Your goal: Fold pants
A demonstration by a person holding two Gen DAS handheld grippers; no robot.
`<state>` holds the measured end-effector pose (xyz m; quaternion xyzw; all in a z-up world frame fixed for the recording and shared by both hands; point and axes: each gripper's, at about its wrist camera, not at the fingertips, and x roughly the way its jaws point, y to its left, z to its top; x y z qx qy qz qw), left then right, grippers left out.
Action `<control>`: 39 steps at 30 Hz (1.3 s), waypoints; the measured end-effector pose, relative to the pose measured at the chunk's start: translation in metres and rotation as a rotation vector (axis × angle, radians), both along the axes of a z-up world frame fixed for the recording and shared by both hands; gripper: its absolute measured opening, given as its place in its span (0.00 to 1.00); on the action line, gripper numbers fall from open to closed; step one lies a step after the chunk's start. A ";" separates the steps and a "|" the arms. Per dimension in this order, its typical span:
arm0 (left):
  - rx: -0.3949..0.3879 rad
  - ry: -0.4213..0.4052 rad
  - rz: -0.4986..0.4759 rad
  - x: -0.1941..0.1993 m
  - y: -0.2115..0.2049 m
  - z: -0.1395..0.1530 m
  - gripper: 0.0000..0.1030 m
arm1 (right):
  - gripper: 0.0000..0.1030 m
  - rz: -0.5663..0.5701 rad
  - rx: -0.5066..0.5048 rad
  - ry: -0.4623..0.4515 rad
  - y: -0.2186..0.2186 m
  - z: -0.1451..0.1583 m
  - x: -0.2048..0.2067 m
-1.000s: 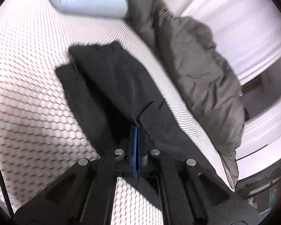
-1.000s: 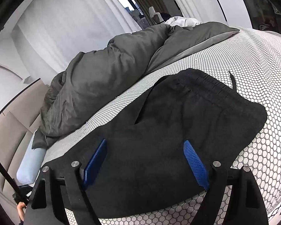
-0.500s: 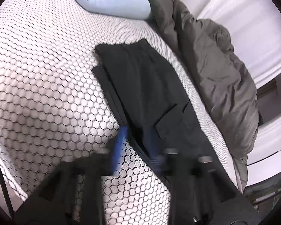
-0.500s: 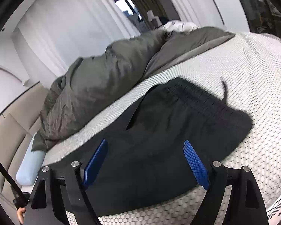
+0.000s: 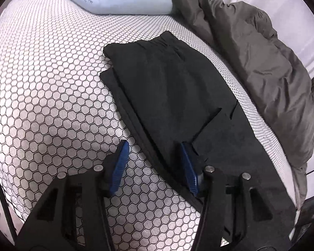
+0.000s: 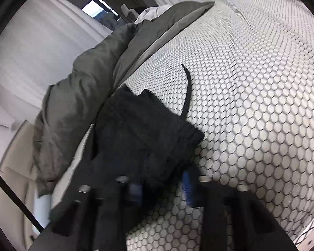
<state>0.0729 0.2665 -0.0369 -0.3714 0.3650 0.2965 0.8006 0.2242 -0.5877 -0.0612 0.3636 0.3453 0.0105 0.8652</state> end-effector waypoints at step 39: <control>0.192 0.108 -0.646 0.081 -0.159 -0.004 0.99 | 0.30 0.394 -0.480 0.129 0.060 0.041 0.191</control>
